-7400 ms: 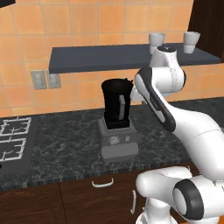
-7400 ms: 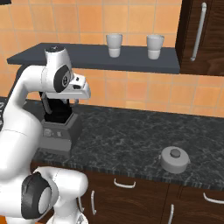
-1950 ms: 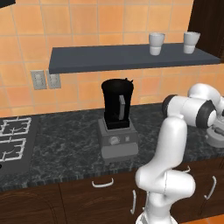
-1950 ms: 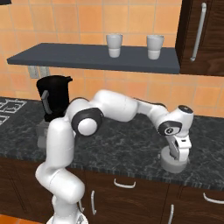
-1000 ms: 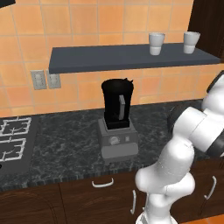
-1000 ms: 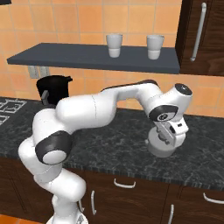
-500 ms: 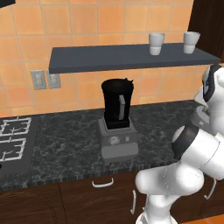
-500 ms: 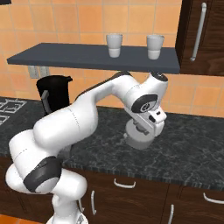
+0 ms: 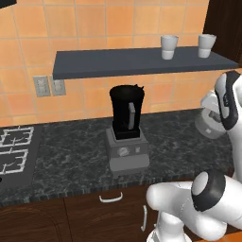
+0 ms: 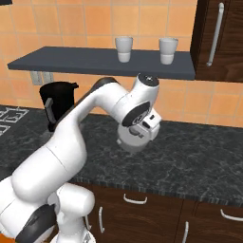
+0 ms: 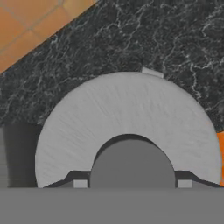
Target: Close the lid blender by securely placing the lid on top.
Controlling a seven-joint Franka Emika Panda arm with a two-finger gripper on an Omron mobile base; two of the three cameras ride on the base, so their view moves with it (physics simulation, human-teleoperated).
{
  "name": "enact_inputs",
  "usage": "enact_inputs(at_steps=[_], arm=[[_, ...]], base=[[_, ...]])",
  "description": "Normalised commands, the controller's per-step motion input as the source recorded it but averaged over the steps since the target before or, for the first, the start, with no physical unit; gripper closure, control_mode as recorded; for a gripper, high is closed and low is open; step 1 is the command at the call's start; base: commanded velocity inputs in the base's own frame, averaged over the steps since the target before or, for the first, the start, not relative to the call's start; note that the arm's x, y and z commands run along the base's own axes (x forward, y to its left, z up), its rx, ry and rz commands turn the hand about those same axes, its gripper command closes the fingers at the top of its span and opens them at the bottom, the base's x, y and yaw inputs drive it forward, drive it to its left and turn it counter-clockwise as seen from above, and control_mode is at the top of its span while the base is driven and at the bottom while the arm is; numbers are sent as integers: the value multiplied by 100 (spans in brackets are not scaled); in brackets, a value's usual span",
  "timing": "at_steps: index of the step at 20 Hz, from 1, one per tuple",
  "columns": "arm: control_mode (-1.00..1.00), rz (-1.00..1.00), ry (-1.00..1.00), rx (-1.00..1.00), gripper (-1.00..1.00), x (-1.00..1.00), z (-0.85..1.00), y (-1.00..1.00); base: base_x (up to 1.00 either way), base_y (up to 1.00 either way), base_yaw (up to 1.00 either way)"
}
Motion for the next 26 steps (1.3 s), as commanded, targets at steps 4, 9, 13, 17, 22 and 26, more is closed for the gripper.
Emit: enact_inputs(at_steps=[4,9,13,17,22,26], arm=[[-100,10,-9,-1,100,-4,96,64],[-100,8,-8,-4,100,-18,94,52],[-100,5,-14,-6,100,-31,74,50],[-100,3,-23,-14,100,-34,86,65],[-100,4,-23,-18,100,-19,90,66],[-100,3,-18,-15,100,-19,84,63]], base=[[0,0,0],[0,0,0],[0,0,0],[0,0,0],[0,0,0],[0,0,0]])
